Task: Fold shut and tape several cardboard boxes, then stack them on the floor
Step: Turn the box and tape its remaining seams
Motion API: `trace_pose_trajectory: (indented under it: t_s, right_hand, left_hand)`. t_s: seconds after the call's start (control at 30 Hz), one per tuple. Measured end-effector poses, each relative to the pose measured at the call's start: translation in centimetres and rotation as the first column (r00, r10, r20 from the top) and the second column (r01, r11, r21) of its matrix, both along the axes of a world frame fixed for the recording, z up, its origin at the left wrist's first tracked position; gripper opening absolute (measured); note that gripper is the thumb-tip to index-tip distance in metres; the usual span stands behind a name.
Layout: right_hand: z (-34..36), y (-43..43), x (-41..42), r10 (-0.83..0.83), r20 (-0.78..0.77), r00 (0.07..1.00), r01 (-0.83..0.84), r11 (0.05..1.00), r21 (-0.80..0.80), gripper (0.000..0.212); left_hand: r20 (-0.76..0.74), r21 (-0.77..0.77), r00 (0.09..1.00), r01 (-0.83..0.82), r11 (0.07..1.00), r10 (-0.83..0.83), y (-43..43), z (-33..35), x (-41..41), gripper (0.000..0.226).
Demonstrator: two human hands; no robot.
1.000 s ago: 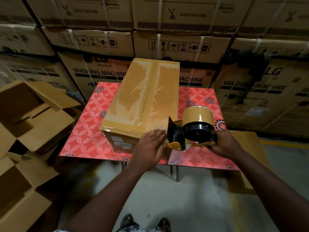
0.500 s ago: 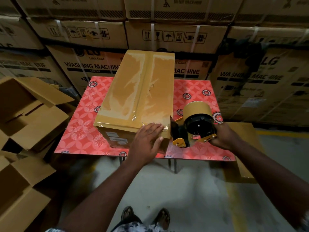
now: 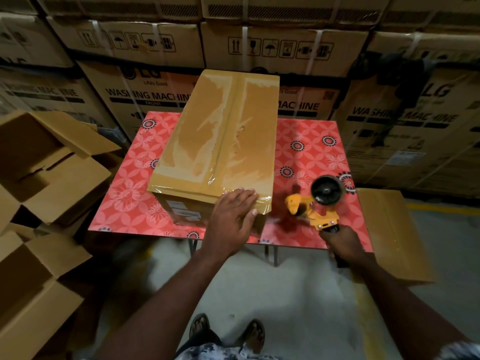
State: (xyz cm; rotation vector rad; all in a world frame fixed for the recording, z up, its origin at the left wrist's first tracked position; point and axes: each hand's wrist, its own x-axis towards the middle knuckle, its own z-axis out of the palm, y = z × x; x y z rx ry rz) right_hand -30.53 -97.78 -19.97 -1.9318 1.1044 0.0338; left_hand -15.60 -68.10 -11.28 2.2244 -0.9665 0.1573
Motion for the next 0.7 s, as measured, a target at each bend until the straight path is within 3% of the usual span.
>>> trace_pose_trajectory:
  t_s: [0.07,0.17,0.27,0.33,0.47,0.57,0.7]
  right_hand:
    - [-1.1,0.7,0.9,-0.237,0.069,0.969,0.208,0.934,0.291,0.033]
    - [-1.8,1.1,3.2,-0.456,0.072,0.887,0.331,0.737,0.59,0.026]
    - [-2.5,1.2,5.0,-0.571,-0.018,0.821,0.372,0.511,0.775,0.04]
    - [-2.7,1.0,5.9,-0.606,-0.008,0.795,0.346,0.443,0.827,0.038]
    - [-1.6,0.6,7.5,-0.596,0.098,0.797,0.233,0.453,0.86,0.027]
    - [-1.5,0.6,8.2,-0.611,0.18,0.771,0.163,0.463,0.871,0.035]
    - [-2.0,1.4,7.8,-0.548,0.287,0.786,0.29,0.736,0.612,0.035]
  left_hand:
    - [-0.001,-0.009,1.0,-0.01,1.0,0.01,0.0,0.1,-0.1,0.042]
    - [-0.014,0.0,1.0,-0.008,1.0,0.008,0.0,0.2,-0.1,0.043]
    - [-0.017,0.001,1.0,-0.003,1.0,0.003,-0.1,0.4,-0.2,0.044]
    - [-0.018,0.009,1.0,-0.008,1.0,0.008,-0.1,0.4,-0.3,0.044]
    - [-0.016,0.029,1.0,-0.013,0.999,0.014,-0.3,0.5,-0.5,0.046]
    - [-0.003,0.052,1.0,-0.022,0.998,0.022,-0.4,0.5,-0.6,0.048]
    - [0.005,0.118,1.0,-0.009,0.993,0.009,-2.2,1.1,-1.2,0.052]
